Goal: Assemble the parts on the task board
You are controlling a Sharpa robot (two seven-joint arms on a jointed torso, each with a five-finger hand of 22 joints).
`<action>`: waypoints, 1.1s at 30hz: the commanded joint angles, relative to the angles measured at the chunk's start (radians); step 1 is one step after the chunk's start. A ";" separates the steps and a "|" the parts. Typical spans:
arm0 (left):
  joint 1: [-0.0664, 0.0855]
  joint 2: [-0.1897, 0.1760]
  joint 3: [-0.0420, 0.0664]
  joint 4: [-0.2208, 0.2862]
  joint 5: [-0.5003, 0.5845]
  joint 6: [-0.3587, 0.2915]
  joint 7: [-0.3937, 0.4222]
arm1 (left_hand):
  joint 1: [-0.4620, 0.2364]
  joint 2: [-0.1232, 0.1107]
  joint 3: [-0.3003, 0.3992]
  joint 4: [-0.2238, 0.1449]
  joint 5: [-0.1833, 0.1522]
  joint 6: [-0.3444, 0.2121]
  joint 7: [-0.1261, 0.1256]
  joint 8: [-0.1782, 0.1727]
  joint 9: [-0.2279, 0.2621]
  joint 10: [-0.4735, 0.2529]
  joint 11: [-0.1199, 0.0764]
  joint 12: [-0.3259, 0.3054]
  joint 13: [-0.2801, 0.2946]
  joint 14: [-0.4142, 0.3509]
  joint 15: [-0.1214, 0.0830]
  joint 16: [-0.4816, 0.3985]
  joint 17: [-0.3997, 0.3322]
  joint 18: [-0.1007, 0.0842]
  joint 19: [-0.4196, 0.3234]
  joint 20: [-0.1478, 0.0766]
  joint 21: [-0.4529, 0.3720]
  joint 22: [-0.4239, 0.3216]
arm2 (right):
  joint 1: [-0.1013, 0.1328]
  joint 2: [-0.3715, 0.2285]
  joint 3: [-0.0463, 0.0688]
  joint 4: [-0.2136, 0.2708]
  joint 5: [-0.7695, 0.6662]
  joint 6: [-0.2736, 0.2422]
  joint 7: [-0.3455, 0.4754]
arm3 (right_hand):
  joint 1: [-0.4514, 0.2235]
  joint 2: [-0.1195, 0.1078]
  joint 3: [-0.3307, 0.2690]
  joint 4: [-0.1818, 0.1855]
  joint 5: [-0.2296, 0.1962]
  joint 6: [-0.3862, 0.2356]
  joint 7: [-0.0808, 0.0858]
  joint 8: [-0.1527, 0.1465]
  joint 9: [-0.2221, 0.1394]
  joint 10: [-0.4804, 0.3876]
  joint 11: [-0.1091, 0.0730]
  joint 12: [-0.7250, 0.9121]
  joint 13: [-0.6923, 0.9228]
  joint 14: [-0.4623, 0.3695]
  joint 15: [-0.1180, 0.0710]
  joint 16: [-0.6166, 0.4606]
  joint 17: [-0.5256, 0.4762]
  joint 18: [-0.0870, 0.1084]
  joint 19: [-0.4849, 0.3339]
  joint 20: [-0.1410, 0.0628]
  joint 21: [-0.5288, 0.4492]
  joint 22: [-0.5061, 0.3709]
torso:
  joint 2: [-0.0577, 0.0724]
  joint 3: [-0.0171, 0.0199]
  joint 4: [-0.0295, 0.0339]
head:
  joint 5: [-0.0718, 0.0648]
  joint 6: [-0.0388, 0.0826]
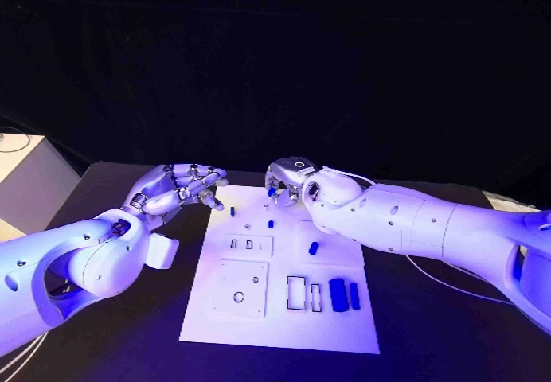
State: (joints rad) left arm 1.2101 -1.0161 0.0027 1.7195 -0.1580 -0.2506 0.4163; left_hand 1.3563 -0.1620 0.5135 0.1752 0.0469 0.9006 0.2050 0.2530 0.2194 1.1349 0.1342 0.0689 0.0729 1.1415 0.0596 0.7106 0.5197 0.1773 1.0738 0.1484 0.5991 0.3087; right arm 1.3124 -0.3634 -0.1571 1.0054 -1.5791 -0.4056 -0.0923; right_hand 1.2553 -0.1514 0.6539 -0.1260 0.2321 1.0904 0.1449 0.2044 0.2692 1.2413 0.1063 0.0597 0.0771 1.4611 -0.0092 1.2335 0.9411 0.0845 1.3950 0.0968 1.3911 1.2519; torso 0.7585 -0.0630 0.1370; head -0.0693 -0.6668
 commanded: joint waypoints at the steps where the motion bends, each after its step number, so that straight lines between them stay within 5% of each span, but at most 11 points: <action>1: 0.003 0.002 0.001 0.002 -0.002 0.017 0.005 | -0.010 0.002 0.002 -0.001 0.002 -0.001 0.006 -0.007 0.001 -0.004 0.005 -0.003 0.001 -0.006 0.001 0.003 0.001 0.000 -0.005 -0.001 0.001 0.001 | -0.001 0.002 0.000 0.002 -0.012 0.032 0.011 | 0.004 -0.002 -0.001 0.000 0.004 -0.004 0.000 0.002 0.002 0.035 -0.033 0.003 0.001 -0.002 0.000 0.003 0.001 -0.015 0.000 -0.001 0.004 0.001 | 0.001 -0.0010 -0.0002 | 0.001 -0.001; 10: 0.004 0.002 0.001 0.002 -0.002 0.017 0.005 | -0.010 0.002 0.002 -0.001 0.002 -0.001 0.006 -0.007 0.001 -0.004 0.005 -0.003 0.001 -0.006 0.001 0.003 0.001 0.000 -0.005 -0.001 0.001 0.001 | -0.002 0.007 0.000 -0.003 -0.012 0.046 0.008 | 0.002 -0.006 -0.002 0.000 0.002 -0.009 0.002 0.001 0.005 0.031 -0.032 0.002 0.000 -0.003 0.001 0.000 -0.006 -0.014 -0.004 0.000 0.001 -0.005 | 0.002 -0.0013 0.0005 | 0.001 0.000; 19: 0.007 0.001 0.001 0.003 -0.002 0.018 0.004 | -0.010 0.002 0.002 -0.001 0.002 -0.001 0.006 -0.007 0.001 -0.004 0.005 -0.003 0.001 -0.006 0.001 0.003 0.001 0.000 -0.005 -0.001 0.001 0.001 | -0.010 0.021 -0.001 -0.027 -0.012 0.034 0.003 | -0.014 -0.030 0.008 0.007 -0.021 -0.065 0.022 -0.022 0.016 -0.035 -0.011 0.000 -0.011 -0.022 0.018 -0.030 -0.065 -0.003 -0.038 0.014 -0.032 -0.053 | 0.003 -0.0018 0.0031 | 0.002 0.000; 33: 0.009 0.003 0.001 0.000 -0.002 0.019 0.004 | -0.010 0.001 0.002 -0.003 0.002 -0.001 0.006 -0.007 0.002 -0.005 0.005 -0.003 0.001 -0.009 0.002 0.007 0.004 0.000 -0.010 0.000 0.007 0.005 | -0.012 0.024 -0.002 -0.033 -0.012 0.022 0.002 | -0.016 -0.046 0.016 0.009 -0.029 -0.088 0.032 -0.033 0.023 -0.070 -0.001 0.000 -0.011 -0.038 0.026 -0.059 -0.117 0.007 -0.066 0.023 -0.063 -0.099 | 0.003 -0.0016 -0.0010 | 0.005 0.000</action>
State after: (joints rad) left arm 1.2171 -1.0152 0.0027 1.7188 -0.1581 -0.2491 0.4152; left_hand 1.3563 -0.1620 0.5135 0.1752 0.0470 0.9006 0.2050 0.2491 0.2202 1.1312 0.1378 0.0689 0.0728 1.1380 0.0631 0.7145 0.5227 0.1773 1.0738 0.1484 0.5991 0.3126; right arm 1.3016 -0.3410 -0.1584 0.9723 -1.5802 -0.3891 -0.0963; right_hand 1.2389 -0.1889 0.6627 -0.1173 0.2086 1.0110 0.1746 0.1774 0.2907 1.1781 0.1085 0.0630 0.0661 1.4305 0.0143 1.1773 0.8256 0.0846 1.3354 0.1201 1.3339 1.1546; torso 0.7617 -0.0647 0.1363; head -0.0638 -0.6664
